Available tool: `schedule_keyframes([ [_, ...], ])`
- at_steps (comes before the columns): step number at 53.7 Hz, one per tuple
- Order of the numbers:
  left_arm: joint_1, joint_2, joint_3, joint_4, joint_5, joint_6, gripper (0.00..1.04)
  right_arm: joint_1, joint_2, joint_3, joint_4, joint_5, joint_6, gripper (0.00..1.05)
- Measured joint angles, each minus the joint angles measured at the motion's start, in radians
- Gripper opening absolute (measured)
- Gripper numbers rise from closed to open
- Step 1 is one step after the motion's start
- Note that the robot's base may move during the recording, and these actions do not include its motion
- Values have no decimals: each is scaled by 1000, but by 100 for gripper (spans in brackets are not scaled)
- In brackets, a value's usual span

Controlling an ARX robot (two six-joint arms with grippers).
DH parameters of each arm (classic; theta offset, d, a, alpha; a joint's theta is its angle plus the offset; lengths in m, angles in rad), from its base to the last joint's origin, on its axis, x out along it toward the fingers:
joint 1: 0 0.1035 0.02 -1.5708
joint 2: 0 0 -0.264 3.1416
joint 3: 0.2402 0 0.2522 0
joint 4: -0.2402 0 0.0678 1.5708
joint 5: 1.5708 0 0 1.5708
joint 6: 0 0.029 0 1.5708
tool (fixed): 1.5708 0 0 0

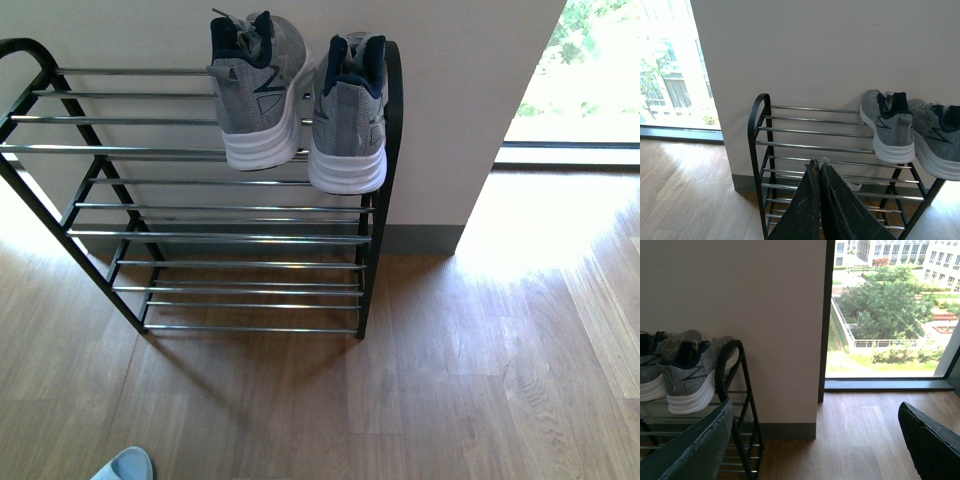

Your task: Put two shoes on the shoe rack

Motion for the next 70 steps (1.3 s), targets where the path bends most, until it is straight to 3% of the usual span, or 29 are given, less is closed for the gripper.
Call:
schedule_keyframes([
  [5, 0, 0, 0, 0, 0, 0, 1, 0, 0, 0, 0, 0, 0, 96],
  [8, 0, 0, 0, 0, 0, 0, 7, 0, 0, 0, 0, 0, 0, 96],
  [36, 0, 0, 0, 0, 0, 2, 97, 0, 0, 0, 0, 0, 0, 96],
  [70, 0, -1, 0, 0, -2, 3, 95, 0, 0, 0, 0, -1, 0, 96],
])
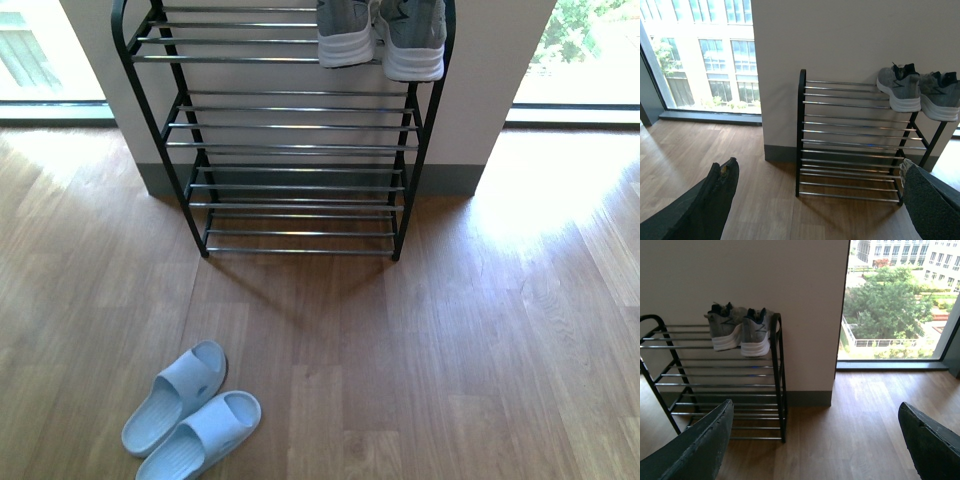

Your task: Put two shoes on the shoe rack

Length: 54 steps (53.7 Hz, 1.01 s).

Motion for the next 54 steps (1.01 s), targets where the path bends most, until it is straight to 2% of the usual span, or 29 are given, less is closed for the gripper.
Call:
schedule_keyframes([
  [54, 0, 0, 0, 0, 2, 0, 95, 0, -1, 0, -1, 0, 0, 96],
])
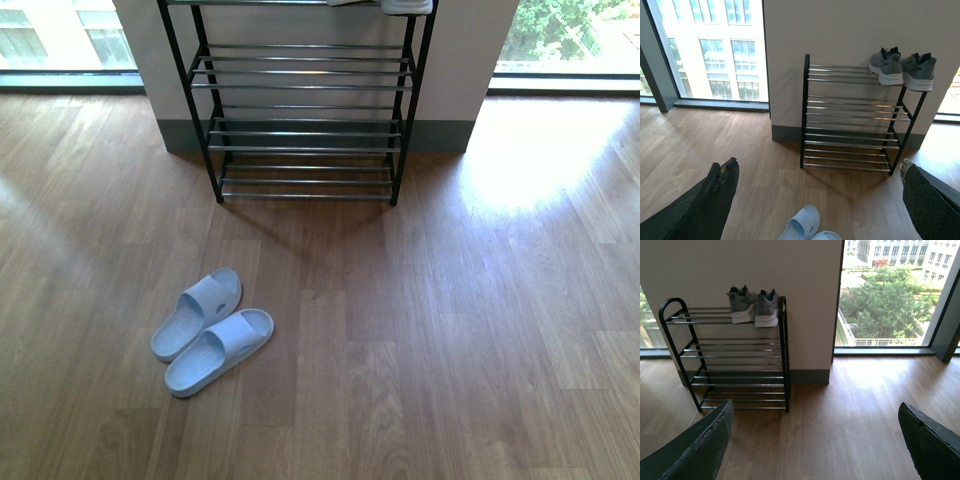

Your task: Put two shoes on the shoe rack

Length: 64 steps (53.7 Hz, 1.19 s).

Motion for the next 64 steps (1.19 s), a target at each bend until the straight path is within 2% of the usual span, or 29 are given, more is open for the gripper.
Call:
schedule_keyframes([
  [64, 0, 0, 0, 0, 0, 0, 95, 0, 0, 0, -1, 0, 0, 96],
])
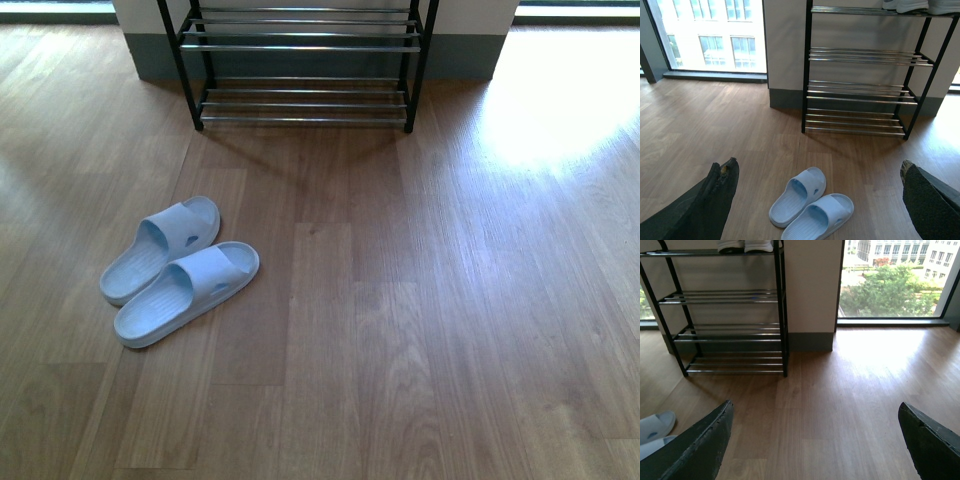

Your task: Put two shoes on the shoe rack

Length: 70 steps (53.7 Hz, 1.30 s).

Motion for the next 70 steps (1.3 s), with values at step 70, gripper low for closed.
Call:
schedule_keyframes([
  [70, 0, 0, 0, 0, 0, 0, 95, 438, 929, 232, 354, 219, 61, 96],
])
